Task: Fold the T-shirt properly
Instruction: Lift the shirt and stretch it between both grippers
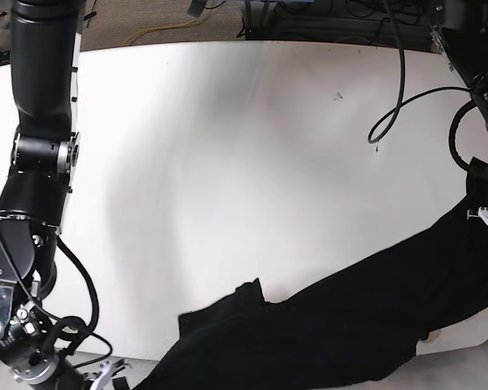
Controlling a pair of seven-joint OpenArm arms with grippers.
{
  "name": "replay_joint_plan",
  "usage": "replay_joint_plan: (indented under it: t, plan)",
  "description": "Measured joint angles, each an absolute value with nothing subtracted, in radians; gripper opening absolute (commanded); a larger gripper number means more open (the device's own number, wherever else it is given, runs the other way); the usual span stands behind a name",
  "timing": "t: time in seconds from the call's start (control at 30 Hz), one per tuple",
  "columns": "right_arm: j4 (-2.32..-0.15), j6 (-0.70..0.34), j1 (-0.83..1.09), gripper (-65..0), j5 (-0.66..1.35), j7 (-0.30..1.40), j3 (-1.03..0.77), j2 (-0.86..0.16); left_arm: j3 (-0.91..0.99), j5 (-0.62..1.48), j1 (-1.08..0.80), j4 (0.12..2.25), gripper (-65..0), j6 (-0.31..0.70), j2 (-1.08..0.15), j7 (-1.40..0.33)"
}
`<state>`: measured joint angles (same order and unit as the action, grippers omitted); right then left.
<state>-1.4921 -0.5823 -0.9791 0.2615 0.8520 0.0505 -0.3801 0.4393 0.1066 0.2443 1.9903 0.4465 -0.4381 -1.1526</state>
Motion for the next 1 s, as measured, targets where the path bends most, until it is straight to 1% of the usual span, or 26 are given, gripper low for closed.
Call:
replay_joint_plan:
  t: [0.1,0.23,0.4,0.47,0.57,0.77,0.87,1.0]
  plan:
    - [-1.491,-0.608,-0.96,-65.0,0.244,0.869,0.004,-0.386,0.44,0.118,0.225,1.989,-61.1,0.446,-0.441,-1.151]
    - [-1.502,-0.628,-0.854,-65.0,0.253,0.888,-0.076,-0.373,0.44,0.118,0.149,1.988,-61.2,0.466,-0.43,-1.153]
    - [-1.554,-0.63,-0.641,-65.0,0.243,0.906,-0.17,-0.36,0.438,0.118,0.075,1.982,-61.2,0.516,-0.367,-1.156]
    - [-1.579,-0.628,-0.561,-65.0,0.241,0.903,-0.199,-0.356,0.437,0.134,0.029,1.983,-61.1,0.532,-0.361,-1.132]
    - [-1.593,-0.626,-0.438,-65.0,0.244,0.893,-0.265,-0.314,0.44,0.112,-0.049,1.982,-61.1,0.546,-0.352,-1.106]
    - [-1.591,-0.629,-0.232,-65.0,0.239,0.884,-0.377,-0.271,0.44,0.11,-0.189,1.967,-61.1,0.577,-0.338,-1.052]
    - [-1.589,-0.66,-0.146,-65.0,0.234,0.876,-0.431,-0.249,0.44,0.106,-0.245,1.962,-61.0,0.58,-0.339,-0.998]
    - [-1.605,-0.685,-0.039,-65.0,0.237,0.876,-0.487,-0.227,0.44,0.104,-0.333,1.96,-61.0,0.578,-0.339,-0.979]
